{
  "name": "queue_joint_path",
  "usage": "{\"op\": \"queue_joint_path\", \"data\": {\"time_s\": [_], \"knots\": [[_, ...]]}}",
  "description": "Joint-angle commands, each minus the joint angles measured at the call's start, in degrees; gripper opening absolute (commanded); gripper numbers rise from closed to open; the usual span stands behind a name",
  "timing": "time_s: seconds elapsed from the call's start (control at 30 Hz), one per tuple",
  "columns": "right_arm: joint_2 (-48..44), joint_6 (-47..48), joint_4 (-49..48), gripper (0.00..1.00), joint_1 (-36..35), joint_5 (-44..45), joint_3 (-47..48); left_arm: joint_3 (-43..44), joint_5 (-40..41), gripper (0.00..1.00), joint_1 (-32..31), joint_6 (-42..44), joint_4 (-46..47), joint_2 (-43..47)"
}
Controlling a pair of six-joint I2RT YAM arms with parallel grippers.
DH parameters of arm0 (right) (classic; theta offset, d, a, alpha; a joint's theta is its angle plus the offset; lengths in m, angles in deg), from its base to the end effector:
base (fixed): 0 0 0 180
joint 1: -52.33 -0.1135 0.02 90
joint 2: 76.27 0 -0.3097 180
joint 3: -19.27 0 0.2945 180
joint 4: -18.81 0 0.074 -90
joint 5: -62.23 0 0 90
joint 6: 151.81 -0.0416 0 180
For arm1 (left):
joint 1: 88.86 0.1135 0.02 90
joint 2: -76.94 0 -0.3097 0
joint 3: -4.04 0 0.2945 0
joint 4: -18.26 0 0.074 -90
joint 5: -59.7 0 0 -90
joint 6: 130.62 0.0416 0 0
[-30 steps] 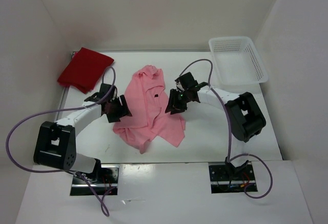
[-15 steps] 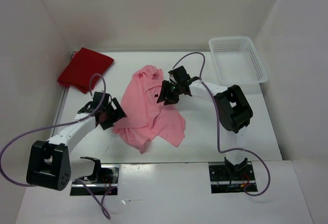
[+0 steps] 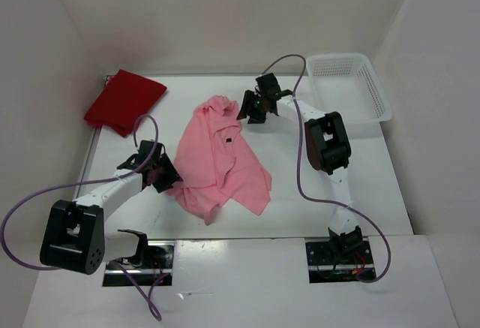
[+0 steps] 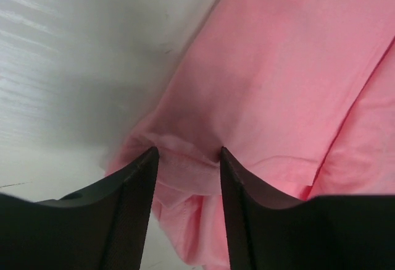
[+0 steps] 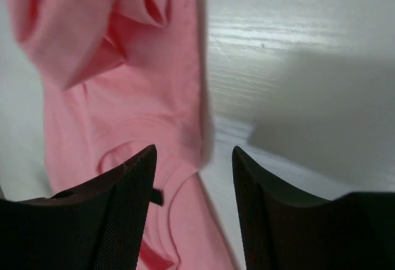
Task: Fold and stack the t-shirts
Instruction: Flatten out the tshirt
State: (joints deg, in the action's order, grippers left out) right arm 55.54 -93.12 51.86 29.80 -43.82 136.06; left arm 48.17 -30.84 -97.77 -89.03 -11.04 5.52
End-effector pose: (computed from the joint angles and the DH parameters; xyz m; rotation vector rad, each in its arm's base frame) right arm 0.5379 0.2356 0.1832 0.0569 2.5116 0.7505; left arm 0.2437 -0.0386 0.1755 -0.8777 2.4555 -0.3861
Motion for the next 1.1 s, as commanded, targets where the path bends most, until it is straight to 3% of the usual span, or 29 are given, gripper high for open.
{"op": "queue_joint_path", "data": {"time_s": [0.0, 0.1, 0.2, 0.23, 0.37, 0.4, 0.47, 0.5, 0.53, 0.6, 0.83, 0.9, 0.93, 1.03, 1.07], "knots": [[2.9, 0.8, 2.6, 0.58, -0.9, -0.7, 2.3, 2.9, -1.1, 0.51, 0.2, 0.4, 3.3, -0.1], [7.0, 0.2, 3.7, 0.58, -0.9, -4.6, 6.1, 6.2, -0.6, 0.41, 0.2, 1.9, 3.3, -1.0], [8.2, -1.1, 3.0, 0.43, -0.9, -6.4, 7.6, 8.0, -0.6, 0.3, 0.2, 3.2, 3.8, -2.5], [8.2, -1.1, 2.3, 0.27, -0.9, -7.2, 8.1, 8.0, -0.6, 0.27, 0.2, 3.2, 3.8, -3.2], [8.3, -1.6, 3.1, 0.0, -0.9, -8.5, 11.6, 8.6, -1.1, 0.15, 0.2, 3.8, 4.4, -3.2], [6.5, -1.6, 3.1, 0.0, -0.9, -8.5, 11.1, 9.2, -1.1, 0.16, 0.2, 3.8, 4.4, -3.2], [3.1, -1.6, 2.0, 0.0, -0.9, -7.2, 9.8, 9.2, 0.4, 0.31, 0.7, 4.8, 1.8, -3.2], [2.1, -1.0, 2.0, 0.0, -0.9, -7.2, 8.7, 9.2, 0.9, 0.44, 1.4, 5.5, 1.8, -3.2], [1.4, -0.2, 2.0, 0.0, -0.9, -6.4, 8.7, 9.2, 2.0, 0.75, 1.4, 6.0, 0.9, -3.2], [0.6, 0.5, 2.7, 0.0, -0.9, -5.7, 7.6, 8.7, 0.5, 1.0, 2.2, 6.0, 0.9, -4.4], [-3.2, 0.5, 0.5, 0.0, 1.0, -6.7, 1.9, 6.6, -0.2, 1.0, 2.2, 5.4, 2.0, -10.4], [-3.7, 0.5, 0.0, 0.0, 1.0, -7.2, 0.5, 6.6, -3.0, 0.93, 2.2, 4.8, 5.2, -10.4], [-3.8, 0.5, 0.0, 0.0, 1.0, -7.2, 0.0, 6.6, -3.9, 0.74, 2.2, 4.8, 5.8, -11.7], [-6.0, 0.5, 0.0, 0.0, 1.0, -7.2, -2.1, 8.6, -5.7, 0.41, 2.2, 4.8, 6.3, -11.0], [-6.8, 0.5, 0.0, 0.0, 1.0, -7.2, -2.6, 9.8, -5.7, 0.23, 2.2, 4.8, 6.3, -10.0]]}}
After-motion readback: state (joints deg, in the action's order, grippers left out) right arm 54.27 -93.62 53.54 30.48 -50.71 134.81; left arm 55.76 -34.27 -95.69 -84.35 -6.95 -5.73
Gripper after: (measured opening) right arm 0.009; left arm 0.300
